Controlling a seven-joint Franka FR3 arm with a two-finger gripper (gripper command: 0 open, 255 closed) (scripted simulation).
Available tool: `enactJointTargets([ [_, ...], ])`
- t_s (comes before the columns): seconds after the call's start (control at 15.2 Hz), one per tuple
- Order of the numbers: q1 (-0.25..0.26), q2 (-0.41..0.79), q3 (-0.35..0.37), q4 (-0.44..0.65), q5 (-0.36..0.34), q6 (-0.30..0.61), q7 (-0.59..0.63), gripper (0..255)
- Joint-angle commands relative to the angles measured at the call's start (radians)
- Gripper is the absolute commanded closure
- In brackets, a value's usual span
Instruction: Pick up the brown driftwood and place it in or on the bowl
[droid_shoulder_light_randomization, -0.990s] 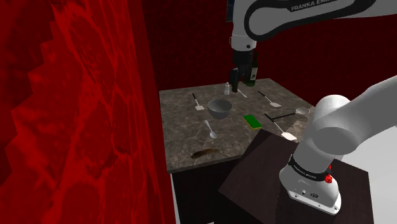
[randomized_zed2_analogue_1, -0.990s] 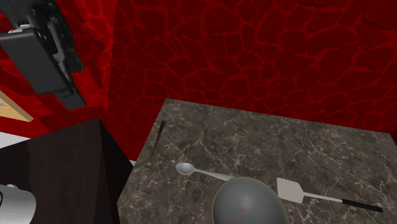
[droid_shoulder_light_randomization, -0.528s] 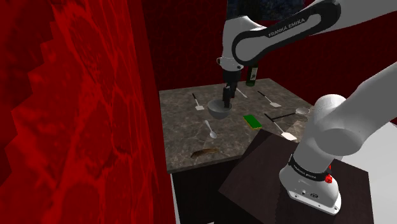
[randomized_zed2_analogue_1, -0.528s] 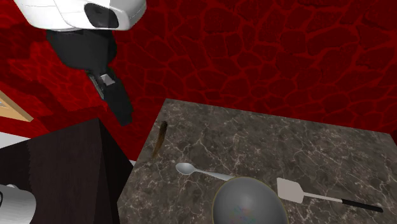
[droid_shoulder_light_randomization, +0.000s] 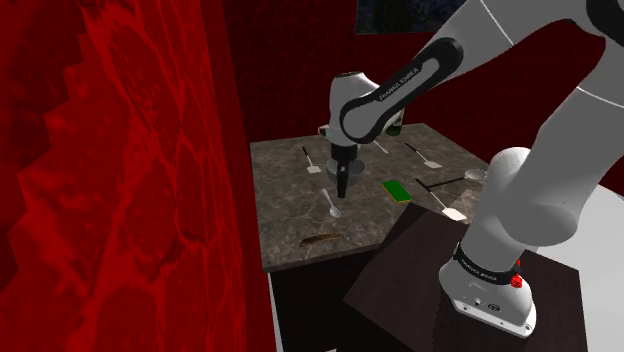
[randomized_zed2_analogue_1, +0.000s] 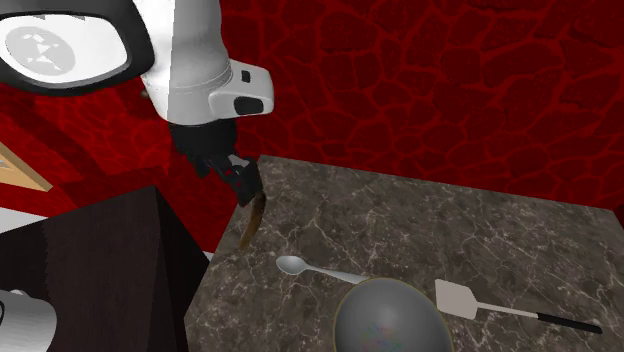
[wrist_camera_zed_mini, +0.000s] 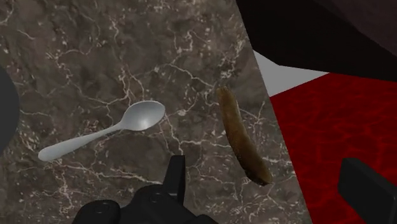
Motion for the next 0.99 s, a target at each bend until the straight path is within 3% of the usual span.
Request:
enactJointTargets([
  [0.0, 0.028, 0.081, -0.010, 0.009, 0.039, 0.068, -0.089, 0],
  [0.33, 0.079, 0.278, 0.005, 0.048, 0.174, 0.205, -0.320, 0],
  [0.66, 0.081, 0.470, 0.082, 0.112, 0.317, 0.310, -0.554, 0],
  [0.92, 0.070, 0.524, 0.108, 0.120, 0.350, 0.353, -0.585, 0],
])
